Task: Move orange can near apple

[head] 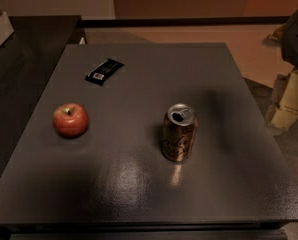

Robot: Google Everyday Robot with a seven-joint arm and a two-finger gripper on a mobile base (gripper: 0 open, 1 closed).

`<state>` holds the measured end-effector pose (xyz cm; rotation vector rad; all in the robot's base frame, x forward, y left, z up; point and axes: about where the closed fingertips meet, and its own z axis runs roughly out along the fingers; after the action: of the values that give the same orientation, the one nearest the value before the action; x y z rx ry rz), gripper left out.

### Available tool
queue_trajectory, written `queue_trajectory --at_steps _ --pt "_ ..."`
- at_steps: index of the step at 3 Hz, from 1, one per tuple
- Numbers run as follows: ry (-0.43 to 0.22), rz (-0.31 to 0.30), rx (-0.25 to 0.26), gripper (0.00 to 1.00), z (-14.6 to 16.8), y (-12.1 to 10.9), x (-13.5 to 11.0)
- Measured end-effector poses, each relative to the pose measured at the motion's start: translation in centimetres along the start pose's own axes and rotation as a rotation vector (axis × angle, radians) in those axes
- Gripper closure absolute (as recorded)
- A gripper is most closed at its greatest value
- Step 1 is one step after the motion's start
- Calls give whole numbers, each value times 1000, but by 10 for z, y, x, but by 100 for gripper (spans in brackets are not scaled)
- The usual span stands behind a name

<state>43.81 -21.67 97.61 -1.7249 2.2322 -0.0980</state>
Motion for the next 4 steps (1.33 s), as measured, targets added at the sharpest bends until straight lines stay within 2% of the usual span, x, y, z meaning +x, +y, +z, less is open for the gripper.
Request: queue_trajectory --at_steps 1,2,4 --pt "-6 -2 4 0 -1 0 -1" --pt "-71 -33 -21 0 8 3 -13" --pt "-285 -123 -142 0 43 30 -50"
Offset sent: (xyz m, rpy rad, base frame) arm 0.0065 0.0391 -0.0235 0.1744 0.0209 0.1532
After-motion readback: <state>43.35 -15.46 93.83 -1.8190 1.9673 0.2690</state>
